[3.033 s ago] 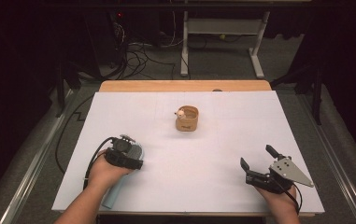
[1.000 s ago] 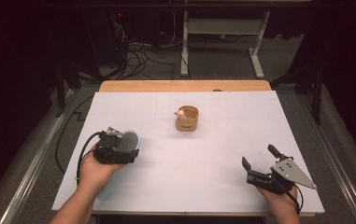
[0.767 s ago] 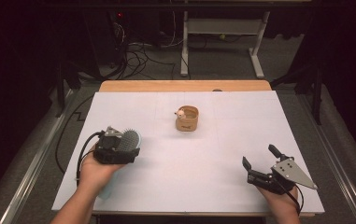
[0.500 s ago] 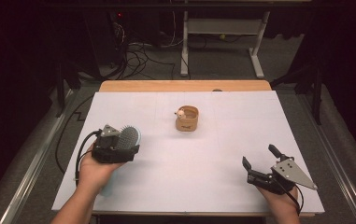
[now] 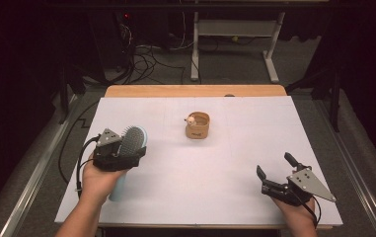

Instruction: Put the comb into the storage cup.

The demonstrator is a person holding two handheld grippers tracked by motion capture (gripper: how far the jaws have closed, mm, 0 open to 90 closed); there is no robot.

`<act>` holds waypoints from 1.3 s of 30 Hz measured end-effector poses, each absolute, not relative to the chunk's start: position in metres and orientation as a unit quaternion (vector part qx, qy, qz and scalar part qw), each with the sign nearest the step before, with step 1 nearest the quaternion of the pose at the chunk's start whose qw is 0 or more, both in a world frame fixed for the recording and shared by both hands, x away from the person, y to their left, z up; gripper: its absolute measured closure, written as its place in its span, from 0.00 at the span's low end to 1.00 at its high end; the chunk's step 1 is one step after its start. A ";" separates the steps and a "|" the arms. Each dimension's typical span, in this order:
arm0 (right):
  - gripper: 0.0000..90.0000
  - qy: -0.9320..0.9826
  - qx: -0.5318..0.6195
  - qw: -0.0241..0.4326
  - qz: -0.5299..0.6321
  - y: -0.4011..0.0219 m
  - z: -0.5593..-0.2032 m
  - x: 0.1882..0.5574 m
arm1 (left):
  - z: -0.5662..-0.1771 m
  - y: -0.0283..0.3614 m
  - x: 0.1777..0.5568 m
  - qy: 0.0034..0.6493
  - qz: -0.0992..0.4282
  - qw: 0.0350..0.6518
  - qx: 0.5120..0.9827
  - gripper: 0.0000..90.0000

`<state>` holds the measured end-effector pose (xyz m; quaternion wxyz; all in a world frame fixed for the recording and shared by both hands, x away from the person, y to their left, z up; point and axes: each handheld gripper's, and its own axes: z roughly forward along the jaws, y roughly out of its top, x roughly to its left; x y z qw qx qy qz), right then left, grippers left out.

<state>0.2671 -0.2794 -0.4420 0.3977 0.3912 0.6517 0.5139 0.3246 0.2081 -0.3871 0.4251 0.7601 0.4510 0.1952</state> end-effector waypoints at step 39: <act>0.06 0.650 0.392 0.403 0.511 -0.281 -0.443 0.268 | -0.398 0.211 0.321 0.388 0.252 0.541 0.702 0.23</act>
